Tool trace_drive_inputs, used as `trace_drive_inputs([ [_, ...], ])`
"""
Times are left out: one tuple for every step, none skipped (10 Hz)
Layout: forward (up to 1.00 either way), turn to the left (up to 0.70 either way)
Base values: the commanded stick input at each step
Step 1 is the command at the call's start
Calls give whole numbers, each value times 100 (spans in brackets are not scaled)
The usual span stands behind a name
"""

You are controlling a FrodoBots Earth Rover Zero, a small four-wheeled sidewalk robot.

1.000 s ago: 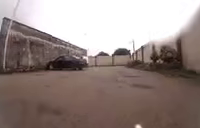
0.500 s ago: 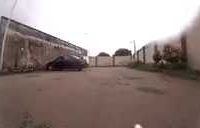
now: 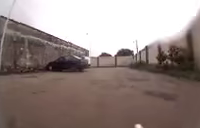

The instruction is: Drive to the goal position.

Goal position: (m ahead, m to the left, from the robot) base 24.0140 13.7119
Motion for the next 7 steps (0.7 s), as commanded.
trace_drive_inputs([
  [70,3],
  [70,3],
  [70,3],
  [70,3],
  [70,3],
  [70,3],
  [70,3],
])
